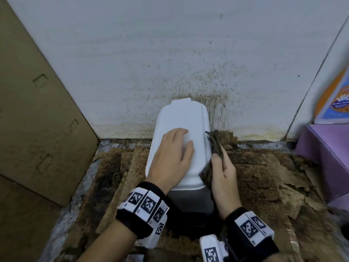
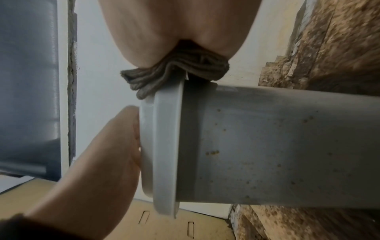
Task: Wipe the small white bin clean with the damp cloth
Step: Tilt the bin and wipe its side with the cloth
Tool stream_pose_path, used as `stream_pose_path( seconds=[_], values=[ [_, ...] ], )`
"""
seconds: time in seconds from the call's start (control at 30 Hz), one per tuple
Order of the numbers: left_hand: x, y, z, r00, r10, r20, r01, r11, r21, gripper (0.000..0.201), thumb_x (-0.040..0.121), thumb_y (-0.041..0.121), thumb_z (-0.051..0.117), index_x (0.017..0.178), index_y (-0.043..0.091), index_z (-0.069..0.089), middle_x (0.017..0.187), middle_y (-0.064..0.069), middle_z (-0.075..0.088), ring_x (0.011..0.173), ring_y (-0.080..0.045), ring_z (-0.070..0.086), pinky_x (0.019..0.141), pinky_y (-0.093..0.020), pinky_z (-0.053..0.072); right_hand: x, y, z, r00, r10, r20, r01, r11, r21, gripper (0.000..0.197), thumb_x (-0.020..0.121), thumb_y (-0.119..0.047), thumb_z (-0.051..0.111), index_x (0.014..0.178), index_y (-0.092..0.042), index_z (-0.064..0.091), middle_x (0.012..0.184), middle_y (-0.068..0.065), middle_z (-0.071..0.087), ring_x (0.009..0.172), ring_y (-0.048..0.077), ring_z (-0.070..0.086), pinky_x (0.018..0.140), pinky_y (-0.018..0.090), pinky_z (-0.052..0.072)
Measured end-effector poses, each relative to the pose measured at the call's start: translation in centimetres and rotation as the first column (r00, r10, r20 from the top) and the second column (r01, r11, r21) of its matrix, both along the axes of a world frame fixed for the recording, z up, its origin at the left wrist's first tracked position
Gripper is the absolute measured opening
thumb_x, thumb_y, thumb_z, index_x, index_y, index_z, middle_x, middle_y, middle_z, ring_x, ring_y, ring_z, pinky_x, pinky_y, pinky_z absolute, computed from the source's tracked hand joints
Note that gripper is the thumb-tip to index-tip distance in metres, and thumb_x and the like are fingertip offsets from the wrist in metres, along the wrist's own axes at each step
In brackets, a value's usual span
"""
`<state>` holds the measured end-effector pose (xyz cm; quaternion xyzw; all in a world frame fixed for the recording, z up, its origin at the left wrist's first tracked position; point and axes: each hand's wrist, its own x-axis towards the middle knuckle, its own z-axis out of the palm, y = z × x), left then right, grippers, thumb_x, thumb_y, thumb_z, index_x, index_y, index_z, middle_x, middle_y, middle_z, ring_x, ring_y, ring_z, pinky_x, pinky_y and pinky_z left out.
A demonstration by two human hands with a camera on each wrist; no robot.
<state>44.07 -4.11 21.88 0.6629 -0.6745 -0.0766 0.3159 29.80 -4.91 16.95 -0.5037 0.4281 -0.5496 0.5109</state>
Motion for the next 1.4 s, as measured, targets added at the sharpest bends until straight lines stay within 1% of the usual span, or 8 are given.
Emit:
stream_pose_path(
  seconds=[0.2,0.37,0.5,0.67,0.83,1.1,1.27,1.4],
  values=[
    [-0.2,-0.4,-0.9,0.998,-0.038,-0.049,0.032,0.993,-0.110,0.033,0.100,0.032,0.049,0.127,0.015,0.059,0.127,0.005,0.055,0.123,-0.011,0.046,0.106,-0.029,0.039,1.4,0.4,0.1,1.000,0.022,-0.006,-0.022,0.999,-0.030,0.044,0.108,-0.016,0.039,0.151,-0.024,0.042,0.148,-0.016,0.050,0.137,-0.002,0.043,0.120,0.037,0.033],
    [0.6,-0.3,-0.6,0.998,-0.064,-0.015,0.064,0.998,-0.020,0.054,0.098,0.048,0.037,0.143,0.021,0.045,0.143,0.008,0.039,0.137,-0.009,0.031,0.114,-0.027,0.028,2.3,0.5,0.3,0.997,0.079,0.020,-0.078,0.997,-0.017,0.044,0.108,-0.020,0.039,0.151,-0.030,0.041,0.148,-0.020,0.049,0.137,-0.005,0.042,0.118,0.031,0.034],
    [2.0,-0.3,-1.0,0.998,-0.053,0.035,0.051,0.996,0.067,0.059,0.104,0.048,0.031,0.156,0.019,0.029,0.160,0.008,0.025,0.149,-0.006,0.015,0.121,-0.026,0.017,3.2,0.7,0.2,0.989,0.146,0.008,-0.146,0.989,-0.012,0.045,0.108,-0.020,0.038,0.152,-0.034,0.038,0.148,-0.024,0.047,0.134,-0.012,0.040,0.110,0.013,0.036],
    [3.2,0.0,-1.2,0.994,-0.065,0.087,0.054,0.992,0.116,0.065,0.105,0.045,0.015,0.161,0.015,0.015,0.168,0.004,0.011,0.152,-0.003,0.001,0.124,-0.022,0.002,5.0,1.0,0.1,0.981,0.177,-0.074,-0.176,0.984,0.016,0.049,0.108,-0.030,0.037,0.156,-0.037,0.028,0.156,-0.028,0.031,0.143,-0.011,0.027,0.122,0.030,0.026],
    [3.4,0.1,-1.2,0.991,-0.080,0.102,0.070,0.993,0.098,0.054,0.110,0.029,0.024,0.162,0.015,0.014,0.169,0.002,0.010,0.153,-0.002,0.001,0.120,-0.014,-0.004,5.4,-1.2,1.3,0.955,0.241,-0.175,-0.232,0.970,0.071,0.053,0.108,-0.037,0.032,0.158,-0.036,0.016,0.162,-0.025,0.018,0.145,-0.012,0.016,0.124,0.027,0.016],
    [3.9,-0.1,-1.5,0.995,-0.069,0.068,0.062,0.993,0.097,0.057,0.109,0.038,0.022,0.162,0.019,0.012,0.168,0.011,0.007,0.151,0.005,-0.003,0.118,-0.011,-0.006,5.0,-8.8,3.3,0.851,0.415,-0.322,-0.378,0.910,0.172,0.061,0.106,-0.050,0.029,0.160,-0.032,0.007,0.166,-0.017,0.008,0.150,0.001,0.012,0.124,0.030,0.013],
    [4.2,0.0,-1.4,0.998,-0.062,0.009,0.060,0.991,0.123,0.056,0.111,0.037,0.026,0.162,0.026,0.009,0.167,0.019,0.004,0.149,0.011,-0.006,0.117,-0.009,-0.006,6.0,-13.4,3.7,0.809,0.418,-0.414,-0.377,0.908,0.179,0.063,0.104,-0.056,0.027,0.160,-0.034,0.005,0.164,-0.009,0.021,0.145,0.016,0.033,0.114,0.036,0.029],
    [4.4,-0.1,-1.5,0.998,-0.055,-0.014,0.056,0.992,0.116,0.058,0.108,0.043,0.024,0.162,0.026,0.012,0.167,0.019,0.007,0.149,0.010,-0.002,0.117,-0.009,-0.004,6.5,-14.7,3.9,0.796,0.392,-0.462,-0.354,0.920,0.170,0.064,0.101,-0.059,0.025,0.159,-0.038,0.008,0.148,-0.001,0.049,0.116,0.022,0.056,0.090,0.035,0.039]
  ],
)
